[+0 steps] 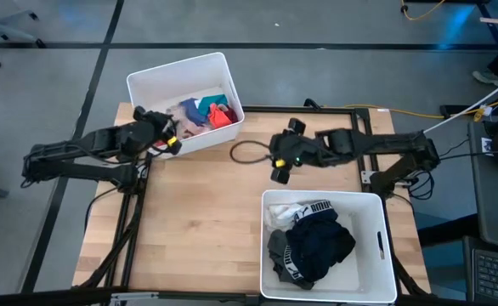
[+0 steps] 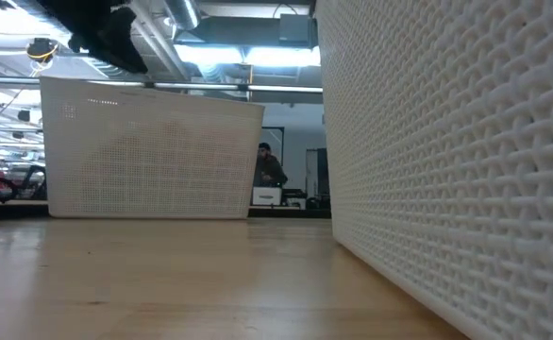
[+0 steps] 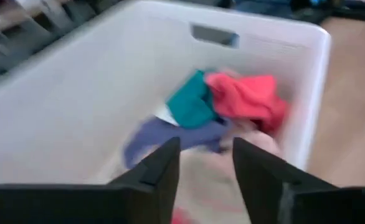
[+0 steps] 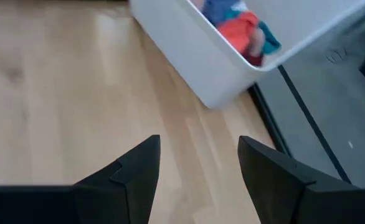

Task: Sort clothes
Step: Put the white striped sock into the top white bin

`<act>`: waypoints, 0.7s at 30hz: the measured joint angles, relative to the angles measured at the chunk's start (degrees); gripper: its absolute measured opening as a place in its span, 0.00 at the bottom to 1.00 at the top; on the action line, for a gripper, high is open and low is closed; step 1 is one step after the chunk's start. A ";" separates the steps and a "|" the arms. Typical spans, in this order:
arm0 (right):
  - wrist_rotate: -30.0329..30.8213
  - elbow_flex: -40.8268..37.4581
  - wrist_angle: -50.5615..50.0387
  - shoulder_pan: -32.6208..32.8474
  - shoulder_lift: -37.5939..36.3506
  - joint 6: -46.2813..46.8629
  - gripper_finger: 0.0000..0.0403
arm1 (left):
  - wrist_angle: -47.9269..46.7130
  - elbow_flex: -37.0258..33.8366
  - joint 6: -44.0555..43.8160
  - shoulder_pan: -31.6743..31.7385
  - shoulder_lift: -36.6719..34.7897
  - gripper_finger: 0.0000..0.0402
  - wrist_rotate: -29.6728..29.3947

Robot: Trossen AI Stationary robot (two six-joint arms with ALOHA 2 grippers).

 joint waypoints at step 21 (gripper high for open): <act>-5.42 -2.12 -6.62 -5.23 -0.11 8.88 0.54 | 2.29 -0.30 4.10 -0.09 5.27 0.43 -2.05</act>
